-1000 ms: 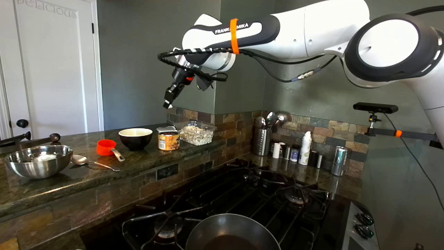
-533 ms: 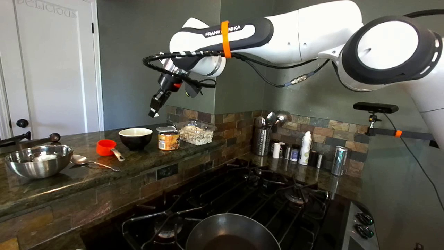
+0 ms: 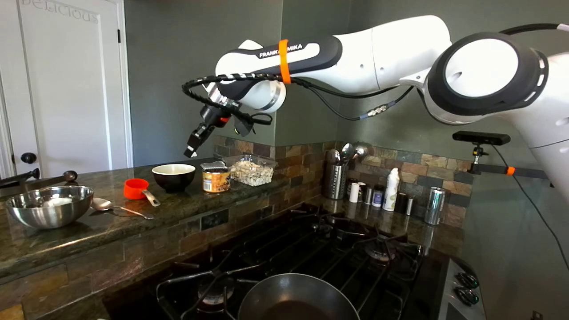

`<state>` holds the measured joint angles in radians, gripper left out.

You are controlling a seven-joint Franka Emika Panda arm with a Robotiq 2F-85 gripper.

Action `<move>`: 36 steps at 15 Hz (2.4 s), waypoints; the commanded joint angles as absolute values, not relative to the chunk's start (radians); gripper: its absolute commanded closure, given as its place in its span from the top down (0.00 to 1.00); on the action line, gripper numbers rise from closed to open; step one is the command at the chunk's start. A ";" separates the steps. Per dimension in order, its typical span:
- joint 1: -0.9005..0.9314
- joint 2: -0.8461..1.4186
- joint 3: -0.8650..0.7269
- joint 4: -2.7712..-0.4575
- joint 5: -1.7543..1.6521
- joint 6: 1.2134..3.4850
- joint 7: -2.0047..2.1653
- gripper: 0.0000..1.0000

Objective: Place one white object from the clear container into the black and white bowl on the left.

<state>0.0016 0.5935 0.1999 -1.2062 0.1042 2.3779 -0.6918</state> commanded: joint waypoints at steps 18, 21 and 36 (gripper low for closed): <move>-0.026 0.669 0.267 -1.200 0.154 2.512 -0.768 0.61; -0.029 0.661 0.274 -1.203 0.160 2.512 -0.770 0.85; -0.125 0.114 0.251 -1.658 0.179 2.423 -0.647 1.00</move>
<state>-0.1091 0.2813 0.2622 -1.4610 0.1604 2.4616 -0.7017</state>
